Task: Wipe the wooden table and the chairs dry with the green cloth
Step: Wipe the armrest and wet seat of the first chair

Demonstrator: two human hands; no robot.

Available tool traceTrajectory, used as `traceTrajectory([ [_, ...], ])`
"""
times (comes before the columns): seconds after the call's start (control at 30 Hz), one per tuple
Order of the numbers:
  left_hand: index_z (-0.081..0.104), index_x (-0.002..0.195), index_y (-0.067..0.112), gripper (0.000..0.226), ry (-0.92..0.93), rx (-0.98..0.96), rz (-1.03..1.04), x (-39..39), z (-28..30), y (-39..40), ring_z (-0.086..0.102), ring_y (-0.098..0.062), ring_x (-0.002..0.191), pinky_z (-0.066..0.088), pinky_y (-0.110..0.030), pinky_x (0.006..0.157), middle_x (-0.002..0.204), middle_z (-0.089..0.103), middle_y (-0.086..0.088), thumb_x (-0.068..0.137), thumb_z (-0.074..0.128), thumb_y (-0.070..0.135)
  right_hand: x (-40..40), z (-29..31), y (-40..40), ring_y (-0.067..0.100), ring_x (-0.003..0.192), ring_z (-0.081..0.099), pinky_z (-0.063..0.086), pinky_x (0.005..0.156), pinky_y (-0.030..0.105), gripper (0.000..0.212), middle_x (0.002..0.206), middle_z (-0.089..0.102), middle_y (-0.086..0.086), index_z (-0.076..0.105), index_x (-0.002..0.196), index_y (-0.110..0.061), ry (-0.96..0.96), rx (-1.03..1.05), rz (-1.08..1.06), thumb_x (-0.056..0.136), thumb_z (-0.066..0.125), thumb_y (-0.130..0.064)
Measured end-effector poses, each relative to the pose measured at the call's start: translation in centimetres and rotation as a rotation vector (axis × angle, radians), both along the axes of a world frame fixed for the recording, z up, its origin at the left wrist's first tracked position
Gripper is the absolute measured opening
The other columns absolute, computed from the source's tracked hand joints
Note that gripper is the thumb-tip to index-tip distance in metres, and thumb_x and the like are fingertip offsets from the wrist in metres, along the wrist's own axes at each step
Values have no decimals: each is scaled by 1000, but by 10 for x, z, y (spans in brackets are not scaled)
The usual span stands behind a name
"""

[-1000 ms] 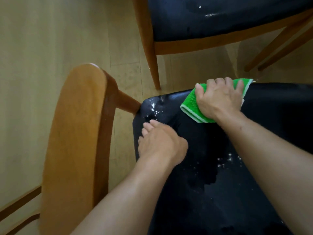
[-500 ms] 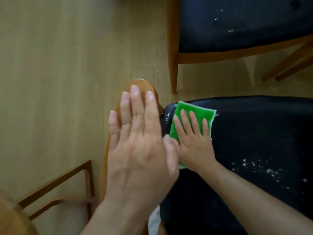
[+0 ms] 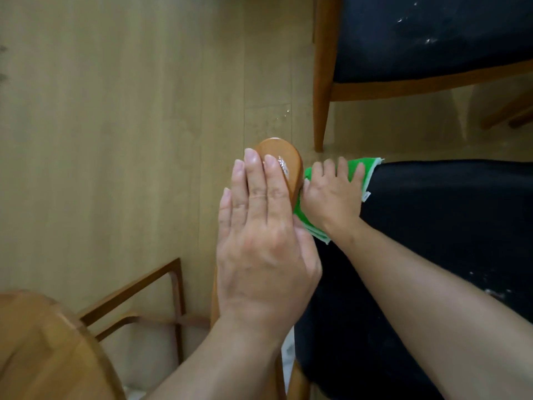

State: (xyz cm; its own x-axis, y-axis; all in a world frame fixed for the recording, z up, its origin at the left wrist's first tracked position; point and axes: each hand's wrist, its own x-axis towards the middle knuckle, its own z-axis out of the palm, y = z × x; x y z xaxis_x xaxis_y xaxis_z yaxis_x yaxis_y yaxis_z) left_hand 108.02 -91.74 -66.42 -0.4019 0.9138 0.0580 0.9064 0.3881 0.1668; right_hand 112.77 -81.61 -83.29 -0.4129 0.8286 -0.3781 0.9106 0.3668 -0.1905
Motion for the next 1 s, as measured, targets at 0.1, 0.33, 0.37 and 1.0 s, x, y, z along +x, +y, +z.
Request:
traceTrajectory([
  [0.1, 25, 145, -3, 70, 16, -45, 5, -1, 2, 0, 19, -31, 143, 23, -45, 114, 152, 24, -22, 82, 46, 19, 21, 4, -32, 35, 146, 11, 2, 114, 59, 59, 158, 22, 12, 26, 150, -10, 64, 40, 134, 100, 33, -40],
  [0.33, 21, 147, -2, 72, 45, -112, -3, 0, 3, 2, 17, -31, 143, 24, -48, 113, 154, 20, -21, 82, 37, 25, 44, 12, -95, 26, 144, -13, -5, 114, 54, 73, 161, 1, 8, -5, 151, -10, -18, -64, 185, 93, 16, -49],
  [0.37, 21, 147, -3, 72, 48, -110, -1, 0, 3, 2, 17, -31, 143, 24, -48, 113, 154, 20, -21, 82, 37, 24, 37, 12, -87, 26, 144, -15, -7, 114, 54, 74, 162, -2, 8, -9, 151, -10, -19, -70, 138, 93, 16, -49],
  [1.0, 22, 146, -4, 75, 77, -173, -18, -1, 6, 4, 19, -35, 142, 19, -50, 111, 153, 21, -23, 81, 38, 28, 40, 9, -107, 24, 144, -19, -13, 114, 54, 76, 160, -12, 3, 9, 155, -16, 0, -118, 293, 87, 10, -51],
])
